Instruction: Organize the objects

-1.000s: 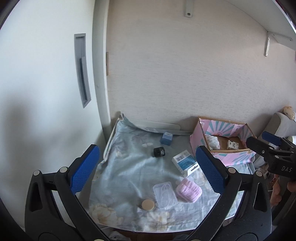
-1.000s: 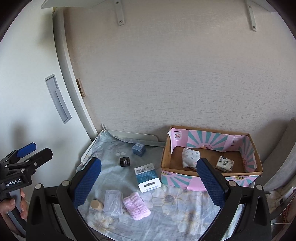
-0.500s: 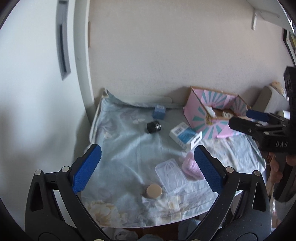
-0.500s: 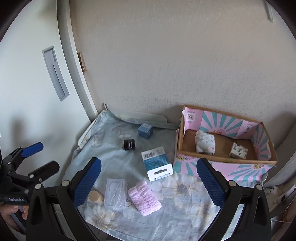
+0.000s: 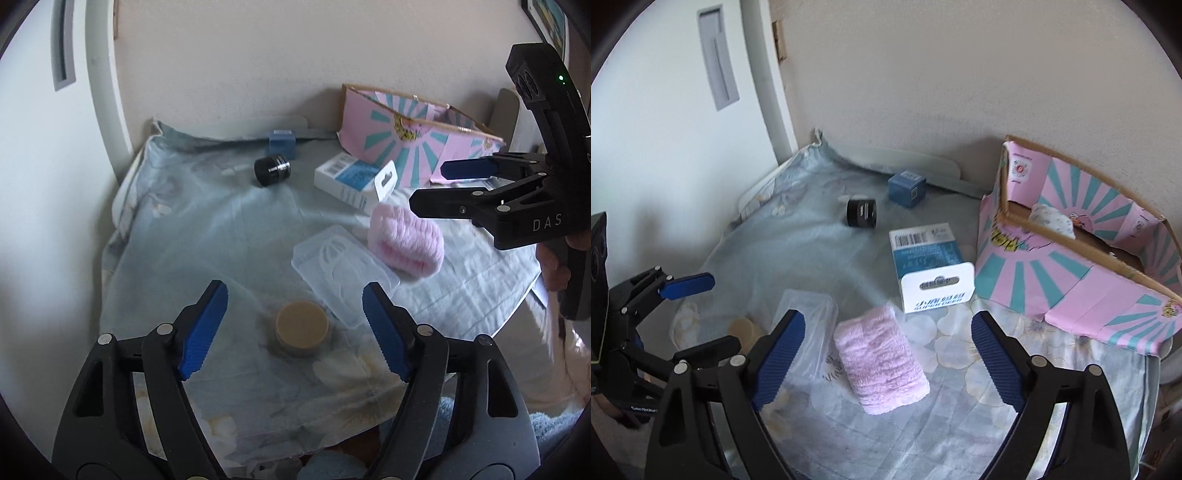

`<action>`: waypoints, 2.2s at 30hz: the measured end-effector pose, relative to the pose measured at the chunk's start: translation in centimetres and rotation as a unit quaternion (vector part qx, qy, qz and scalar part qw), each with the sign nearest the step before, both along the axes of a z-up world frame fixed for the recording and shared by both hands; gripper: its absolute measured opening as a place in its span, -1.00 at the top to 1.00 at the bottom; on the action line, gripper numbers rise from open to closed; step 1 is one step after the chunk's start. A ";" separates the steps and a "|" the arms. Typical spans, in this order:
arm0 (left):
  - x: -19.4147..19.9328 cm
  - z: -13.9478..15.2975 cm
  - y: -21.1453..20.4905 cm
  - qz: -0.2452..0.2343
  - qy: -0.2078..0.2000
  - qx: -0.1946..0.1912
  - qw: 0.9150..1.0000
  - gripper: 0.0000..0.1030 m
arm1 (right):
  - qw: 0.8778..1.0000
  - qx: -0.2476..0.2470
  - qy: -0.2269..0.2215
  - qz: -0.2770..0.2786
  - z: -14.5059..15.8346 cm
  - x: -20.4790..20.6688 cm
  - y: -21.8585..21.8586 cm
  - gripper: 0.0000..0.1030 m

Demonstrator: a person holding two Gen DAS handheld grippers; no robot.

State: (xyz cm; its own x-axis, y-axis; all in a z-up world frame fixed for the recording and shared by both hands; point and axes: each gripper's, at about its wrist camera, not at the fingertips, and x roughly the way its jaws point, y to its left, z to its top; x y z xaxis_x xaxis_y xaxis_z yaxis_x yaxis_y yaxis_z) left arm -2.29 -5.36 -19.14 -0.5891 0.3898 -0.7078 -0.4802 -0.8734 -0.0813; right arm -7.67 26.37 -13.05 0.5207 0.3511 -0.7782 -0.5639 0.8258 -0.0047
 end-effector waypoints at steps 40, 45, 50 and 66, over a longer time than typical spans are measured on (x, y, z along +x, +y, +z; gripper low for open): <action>-0.3 0.1 0.9 -0.020 0.002 0.011 1.000 0.41 | 0.998 0.009 0.009 0.066 -1.4 0.4 0.2 0.14; -0.8 4.0 1.4 -0.007 0.010 0.010 1.000 0.41 | 0.999 0.024 0.004 0.048 2.4 0.5 -0.5 0.14; -1.6 8.3 2.2 0.008 0.018 0.014 1.000 0.41 | 0.999 0.030 -0.013 0.029 6.8 0.6 -1.6 0.14; -5.0 17.5 10.7 0.022 0.031 0.035 0.999 0.41 | 0.992 0.049 -0.056 -0.098 17.0 2.4 -10.7 0.14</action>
